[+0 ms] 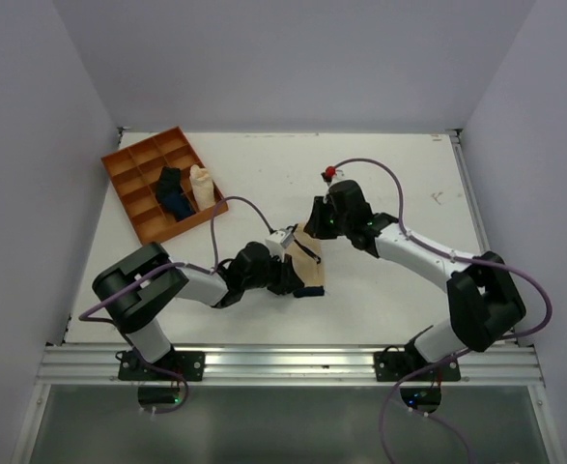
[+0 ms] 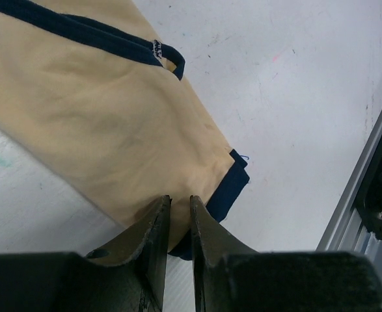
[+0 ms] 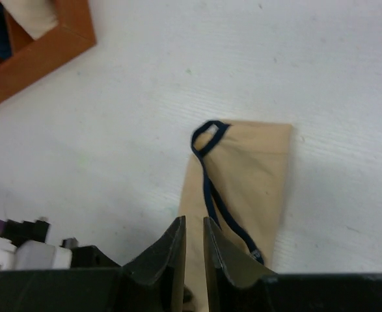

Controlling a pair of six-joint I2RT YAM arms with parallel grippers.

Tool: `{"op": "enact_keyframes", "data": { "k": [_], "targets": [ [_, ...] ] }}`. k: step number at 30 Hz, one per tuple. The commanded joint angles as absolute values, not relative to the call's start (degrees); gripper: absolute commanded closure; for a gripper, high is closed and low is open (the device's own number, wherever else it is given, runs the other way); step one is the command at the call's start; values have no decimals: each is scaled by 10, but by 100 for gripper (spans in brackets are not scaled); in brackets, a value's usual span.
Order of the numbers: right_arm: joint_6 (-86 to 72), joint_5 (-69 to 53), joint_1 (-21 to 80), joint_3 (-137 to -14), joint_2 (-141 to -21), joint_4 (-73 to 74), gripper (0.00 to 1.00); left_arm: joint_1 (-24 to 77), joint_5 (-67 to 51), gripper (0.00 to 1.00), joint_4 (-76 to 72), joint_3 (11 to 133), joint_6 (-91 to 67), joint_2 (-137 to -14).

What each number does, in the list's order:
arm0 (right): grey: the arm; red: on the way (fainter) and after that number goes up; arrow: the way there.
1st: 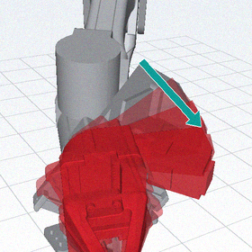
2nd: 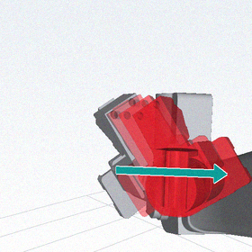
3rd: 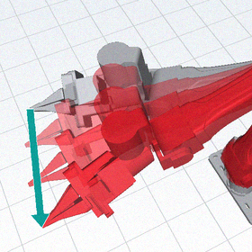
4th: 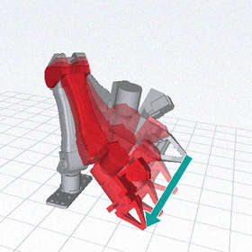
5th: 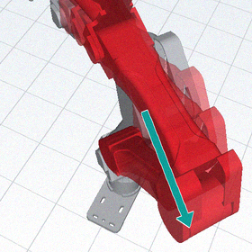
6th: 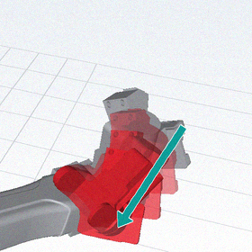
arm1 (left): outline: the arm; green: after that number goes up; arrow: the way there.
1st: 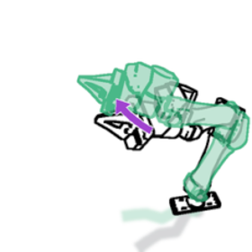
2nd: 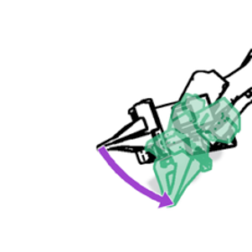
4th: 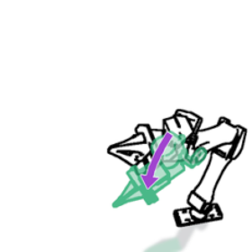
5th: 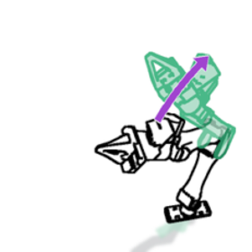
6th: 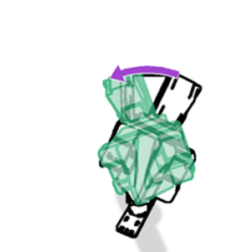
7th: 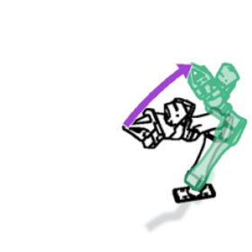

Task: Roll the underwear

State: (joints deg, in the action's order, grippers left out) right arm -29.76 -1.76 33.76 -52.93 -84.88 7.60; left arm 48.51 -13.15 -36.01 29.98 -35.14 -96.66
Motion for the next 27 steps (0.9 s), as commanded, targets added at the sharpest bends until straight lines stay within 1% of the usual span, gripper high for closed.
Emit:
{"op": "enact_keyframes", "data": {
  "k": [1,4,6,9,15,27],
  "targets": [
    [-274,-101,335,-571,-881,61,80,491,-109,78,-397,288,-348,-966],
    [-297,-169,335,-542,-897,3,80,495,-95,78,-376,290,-341,-954],
    [-313,-210,336,-519,-909,-69,80,499,-83,78,-359,292,-333,-945],
    [-333,-239,336,-490,-939,-128,80,505,-70,78,-350,291,-329,-935],
    [-345,-240,329,-490,-1010,-173,80,518,-49,78,-331,298,-321,-939],
    [-348,-257,292,-479,-1062,-222,80,545,-11,78,-315,290,-319,-942]
  ]
}}
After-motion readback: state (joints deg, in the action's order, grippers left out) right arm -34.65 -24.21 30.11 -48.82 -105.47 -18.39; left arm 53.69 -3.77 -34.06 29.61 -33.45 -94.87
